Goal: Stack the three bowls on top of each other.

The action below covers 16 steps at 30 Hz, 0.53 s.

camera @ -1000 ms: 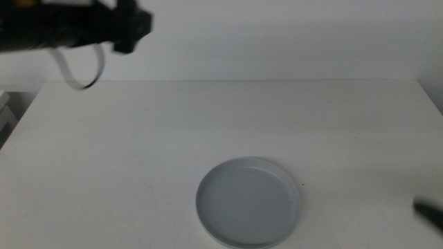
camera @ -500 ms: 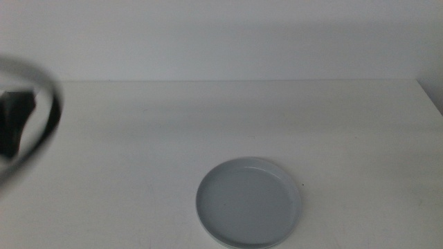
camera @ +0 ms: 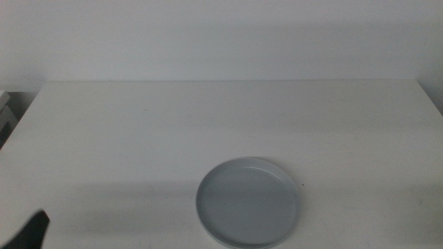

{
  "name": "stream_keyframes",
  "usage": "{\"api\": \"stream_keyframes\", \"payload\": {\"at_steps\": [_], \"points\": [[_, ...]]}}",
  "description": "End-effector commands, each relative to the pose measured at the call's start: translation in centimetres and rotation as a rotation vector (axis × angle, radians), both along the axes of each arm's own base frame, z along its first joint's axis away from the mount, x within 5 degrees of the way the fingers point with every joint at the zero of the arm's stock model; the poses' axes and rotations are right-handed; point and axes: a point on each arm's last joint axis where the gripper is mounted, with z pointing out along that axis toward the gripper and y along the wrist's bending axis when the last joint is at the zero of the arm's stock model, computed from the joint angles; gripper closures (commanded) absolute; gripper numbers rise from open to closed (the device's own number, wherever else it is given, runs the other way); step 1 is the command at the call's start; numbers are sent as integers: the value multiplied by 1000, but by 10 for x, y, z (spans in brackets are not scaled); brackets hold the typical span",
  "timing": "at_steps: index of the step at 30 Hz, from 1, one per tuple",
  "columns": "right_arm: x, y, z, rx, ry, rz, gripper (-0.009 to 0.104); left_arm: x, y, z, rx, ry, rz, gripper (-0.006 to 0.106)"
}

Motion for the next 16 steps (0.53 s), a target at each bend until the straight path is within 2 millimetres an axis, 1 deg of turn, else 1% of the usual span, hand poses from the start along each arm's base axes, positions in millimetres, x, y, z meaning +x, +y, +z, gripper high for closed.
{"api": "stream_keyframes", "payload": {"at_steps": [1,4,5,9,16], "points": [[0,-2,2,-23,-69,-20,27,-1,1,0,-23,-86,8,12],[-2,-1,-3,-32,-50,-13,27,-3,1,-16,-21,-70,7,12],[-3,-1,-2,-36,-57,-13,27,-3,1,-17,-18,-57,5,12],[-5,-1,-1,-37,-87,-13,27,-5,1,-12,-25,-116,8,12],[-5,-1,-1,-36,-80,-12,27,-5,1,-13,-23,-103,7,12]]}}
